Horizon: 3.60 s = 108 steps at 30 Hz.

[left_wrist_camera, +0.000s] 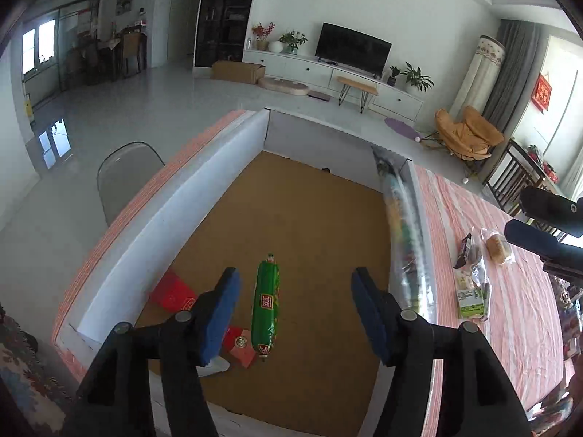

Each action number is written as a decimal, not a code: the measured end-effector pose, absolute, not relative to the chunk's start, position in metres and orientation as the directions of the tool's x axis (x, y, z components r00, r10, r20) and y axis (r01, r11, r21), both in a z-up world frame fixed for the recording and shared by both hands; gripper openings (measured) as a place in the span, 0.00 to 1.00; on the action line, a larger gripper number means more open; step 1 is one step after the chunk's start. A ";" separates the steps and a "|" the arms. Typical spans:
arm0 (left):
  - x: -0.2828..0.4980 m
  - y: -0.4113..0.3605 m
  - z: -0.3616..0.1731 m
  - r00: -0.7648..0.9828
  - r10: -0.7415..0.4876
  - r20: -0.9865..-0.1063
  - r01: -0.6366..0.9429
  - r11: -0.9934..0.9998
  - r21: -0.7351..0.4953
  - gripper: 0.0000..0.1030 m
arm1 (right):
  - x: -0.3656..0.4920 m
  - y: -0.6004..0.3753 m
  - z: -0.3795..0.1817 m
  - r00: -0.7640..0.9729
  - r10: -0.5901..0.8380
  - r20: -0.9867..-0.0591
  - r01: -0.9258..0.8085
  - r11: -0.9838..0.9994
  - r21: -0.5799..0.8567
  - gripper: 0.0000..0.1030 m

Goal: Organize snacks

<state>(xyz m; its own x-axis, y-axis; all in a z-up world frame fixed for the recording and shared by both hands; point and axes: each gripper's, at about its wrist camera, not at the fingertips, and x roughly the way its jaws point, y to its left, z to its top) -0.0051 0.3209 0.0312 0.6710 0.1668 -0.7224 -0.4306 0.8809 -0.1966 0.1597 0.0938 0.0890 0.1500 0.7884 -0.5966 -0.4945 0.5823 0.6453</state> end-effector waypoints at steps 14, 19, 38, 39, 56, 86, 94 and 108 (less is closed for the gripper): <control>0.021 0.132 0.042 0.712 -0.279 -0.644 0.111 0.951 -0.289 0.91 | 0.171 -0.161 -0.058 0.582 0.041 -0.812 -0.050 0.999 0.015 0.61; 0.066 0.066 -0.019 0.582 -0.290 -0.759 0.130 0.955 -0.265 0.92 | 0.158 -0.207 -0.087 0.584 -0.025 -0.811 0.072 0.997 0.021 0.61; 0.122 0.050 -0.116 0.587 0.013 -0.809 -0.036 0.999 -0.011 0.96 | 0.151 -0.210 -0.096 0.621 -0.071 -0.780 0.115 0.993 0.001 0.73; 0.121 0.053 -0.115 0.585 0.013 -0.811 -0.039 0.999 -0.012 0.98 | 0.151 -0.209 -0.096 0.621 -0.071 -0.781 0.114 0.993 0.000 0.74; 0.125 0.051 -0.116 0.580 0.016 -0.814 -0.040 0.999 -0.009 1.00 | 0.151 -0.211 -0.098 0.616 -0.075 -0.784 0.122 0.993 0.002 0.80; 0.125 0.051 -0.116 0.580 0.016 -0.814 -0.040 0.999 -0.009 1.00 | 0.158 -0.213 -0.098 0.590 -0.071 -0.804 0.125 0.992 0.004 0.85; 0.127 0.050 -0.116 0.580 0.016 -0.814 -0.041 0.999 -0.009 1.00 | 0.229 -0.225 -0.102 0.586 -0.086 -0.805 0.149 0.989 0.003 0.96; 0.126 0.050 -0.116 0.579 0.017 -0.815 -0.041 0.999 -0.008 1.00 | 0.230 -0.226 -0.102 0.587 -0.083 -0.806 0.148 0.989 0.007 0.96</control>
<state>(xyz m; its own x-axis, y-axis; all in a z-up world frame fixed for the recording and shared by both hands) 0.1259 0.0502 -0.1159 0.5792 0.0170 -0.8150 -0.0408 0.9991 -0.0082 0.2301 -0.2261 -0.1020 0.5866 -0.0827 -0.8056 0.1484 0.9889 0.0066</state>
